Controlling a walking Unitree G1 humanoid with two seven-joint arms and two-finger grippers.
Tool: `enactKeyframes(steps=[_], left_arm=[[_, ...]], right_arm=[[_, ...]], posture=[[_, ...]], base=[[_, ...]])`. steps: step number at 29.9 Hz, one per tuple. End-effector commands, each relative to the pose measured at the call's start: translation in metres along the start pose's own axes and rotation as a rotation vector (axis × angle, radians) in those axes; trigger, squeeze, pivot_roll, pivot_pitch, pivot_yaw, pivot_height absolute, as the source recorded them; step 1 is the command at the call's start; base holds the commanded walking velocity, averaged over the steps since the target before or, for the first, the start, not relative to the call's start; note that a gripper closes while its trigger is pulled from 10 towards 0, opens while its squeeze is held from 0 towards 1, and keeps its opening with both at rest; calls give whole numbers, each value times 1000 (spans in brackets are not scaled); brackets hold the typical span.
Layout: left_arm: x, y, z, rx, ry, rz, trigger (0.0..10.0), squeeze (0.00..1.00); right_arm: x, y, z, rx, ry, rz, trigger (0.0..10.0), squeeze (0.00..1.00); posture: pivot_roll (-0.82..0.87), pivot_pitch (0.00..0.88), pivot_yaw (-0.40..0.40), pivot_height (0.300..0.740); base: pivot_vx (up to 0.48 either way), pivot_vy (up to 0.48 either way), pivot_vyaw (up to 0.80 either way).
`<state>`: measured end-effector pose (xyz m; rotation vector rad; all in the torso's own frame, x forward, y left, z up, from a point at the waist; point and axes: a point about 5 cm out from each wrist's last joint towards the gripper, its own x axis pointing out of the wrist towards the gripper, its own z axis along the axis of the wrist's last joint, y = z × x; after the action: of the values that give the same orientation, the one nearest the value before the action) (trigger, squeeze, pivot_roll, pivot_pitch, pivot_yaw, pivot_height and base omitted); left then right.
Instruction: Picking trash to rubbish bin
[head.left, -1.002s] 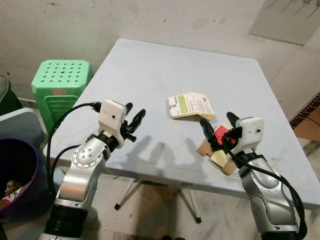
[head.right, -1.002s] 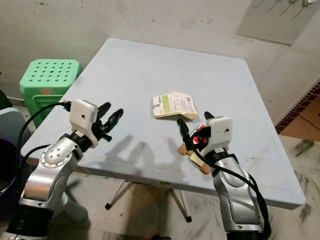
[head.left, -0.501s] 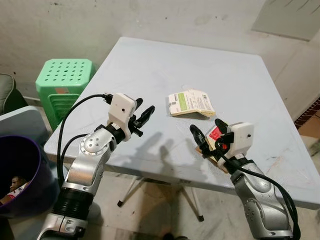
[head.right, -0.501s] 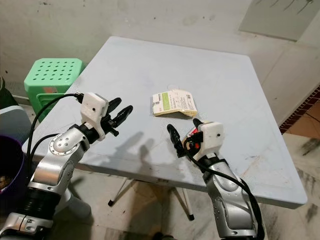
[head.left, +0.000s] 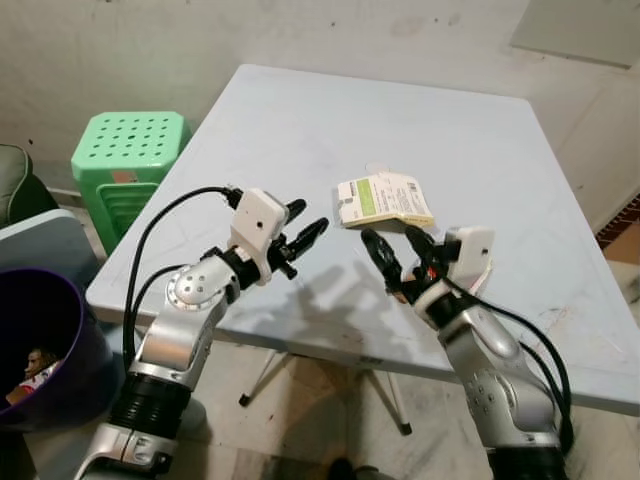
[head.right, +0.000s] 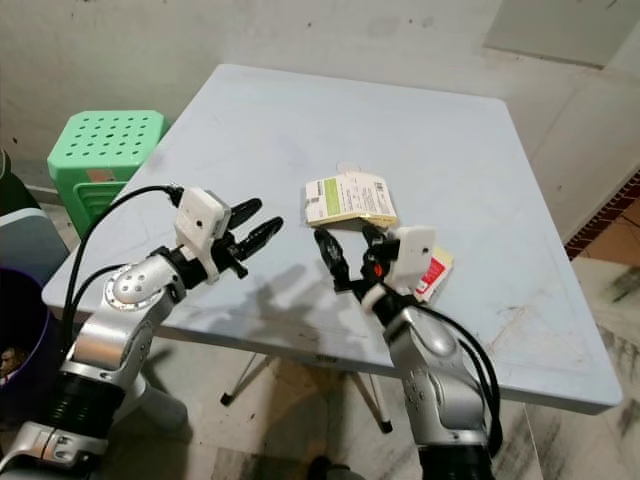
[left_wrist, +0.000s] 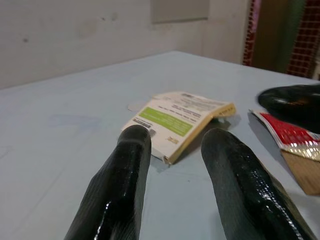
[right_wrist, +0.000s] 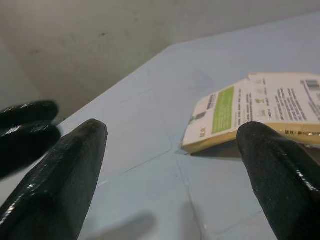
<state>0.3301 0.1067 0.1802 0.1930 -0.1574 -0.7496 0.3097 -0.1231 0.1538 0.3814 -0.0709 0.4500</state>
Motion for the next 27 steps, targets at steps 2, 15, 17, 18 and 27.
enactKeyframes(steps=[2,15,17,18,27], left_arm=[[2,1,9,32,-15,-41,10000,0],[1,2,12,57,-11,-80,10000,0],[1,2,13,53,-12,-81,10000,0],[1,3,13,56,-12,-80,10000,0],[0,8,16,50,-15,-63,10000,0]], right_arm=[[10,-7,3,77,-18,-36,10000,0],[31,-16,1,286,-54,-115,10000,0],[32,-16,0,307,-57,-120,10000,0],[32,-16,-2,340,-58,-130,10000,0],[38,-17,-13,499,-67,-146,10000,0]], posture=[[5,240,-68,740],[13,279,-65,740],[15,287,-65,740],[17,290,-65,740],[24,302,-61,740]], base=[[0,0,0],[0,0,0],[0,0,0],[0,0,0],[0,0,0]])
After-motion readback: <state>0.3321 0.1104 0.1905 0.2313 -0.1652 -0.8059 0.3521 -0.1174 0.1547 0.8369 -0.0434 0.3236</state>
